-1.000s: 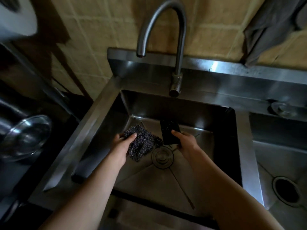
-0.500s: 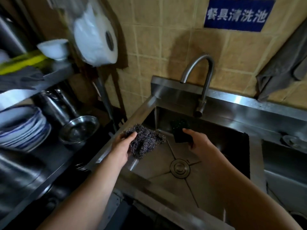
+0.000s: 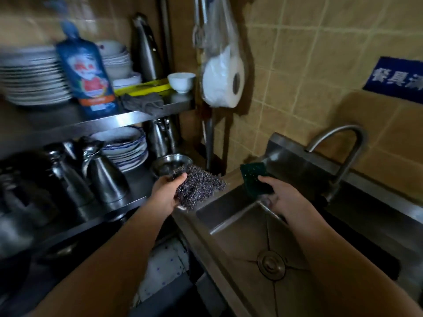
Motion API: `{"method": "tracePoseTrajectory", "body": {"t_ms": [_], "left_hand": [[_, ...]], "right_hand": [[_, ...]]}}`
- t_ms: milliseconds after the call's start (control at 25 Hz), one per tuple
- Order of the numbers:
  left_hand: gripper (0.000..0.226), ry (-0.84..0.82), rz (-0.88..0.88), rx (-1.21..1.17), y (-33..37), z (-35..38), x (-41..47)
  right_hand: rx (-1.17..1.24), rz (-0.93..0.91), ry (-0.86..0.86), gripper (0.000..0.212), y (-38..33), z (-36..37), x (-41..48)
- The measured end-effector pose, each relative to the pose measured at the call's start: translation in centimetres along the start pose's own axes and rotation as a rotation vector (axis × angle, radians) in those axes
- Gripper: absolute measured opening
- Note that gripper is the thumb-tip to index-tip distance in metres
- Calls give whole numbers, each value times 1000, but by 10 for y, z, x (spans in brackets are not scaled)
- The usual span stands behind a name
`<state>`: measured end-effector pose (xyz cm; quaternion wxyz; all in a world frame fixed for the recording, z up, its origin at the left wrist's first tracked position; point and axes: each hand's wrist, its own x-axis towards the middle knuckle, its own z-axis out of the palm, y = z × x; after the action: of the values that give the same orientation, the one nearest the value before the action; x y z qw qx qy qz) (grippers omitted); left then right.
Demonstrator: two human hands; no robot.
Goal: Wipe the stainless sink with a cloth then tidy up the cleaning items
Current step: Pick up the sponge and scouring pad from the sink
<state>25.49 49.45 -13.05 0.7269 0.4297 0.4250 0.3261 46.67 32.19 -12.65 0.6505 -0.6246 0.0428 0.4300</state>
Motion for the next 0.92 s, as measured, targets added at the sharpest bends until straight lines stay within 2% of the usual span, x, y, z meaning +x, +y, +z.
{"method": "tracePoseTrajectory", "body": {"t_ms": [80, 160, 360, 520, 600, 760, 920], "left_hand": [[26, 62, 44, -9, 8, -15, -8], [32, 131, 73, -15, 17, -30, -18], [16, 200, 134, -60, 50, -74, -38], [19, 279, 220, -91, 80, -124, -45], [10, 304, 246, -89, 95, -149, -43], [7, 357, 247, -118, 131, -209, -25], [8, 333, 290, -116, 166, -257, 1]], "right_hand": [[-48, 15, -50, 33, -5, 24, -9], [-88, 32, -108, 33, -8, 47, -14], [-205, 61, -242, 34, -15, 115, -32], [-266, 64, -318, 22, -13, 180, -40], [-281, 61, -353, 19, -9, 210, -43], [-371, 53, -406, 18, -1, 279, -48], [-427, 0, -462, 19, -1, 351, -49]]}}
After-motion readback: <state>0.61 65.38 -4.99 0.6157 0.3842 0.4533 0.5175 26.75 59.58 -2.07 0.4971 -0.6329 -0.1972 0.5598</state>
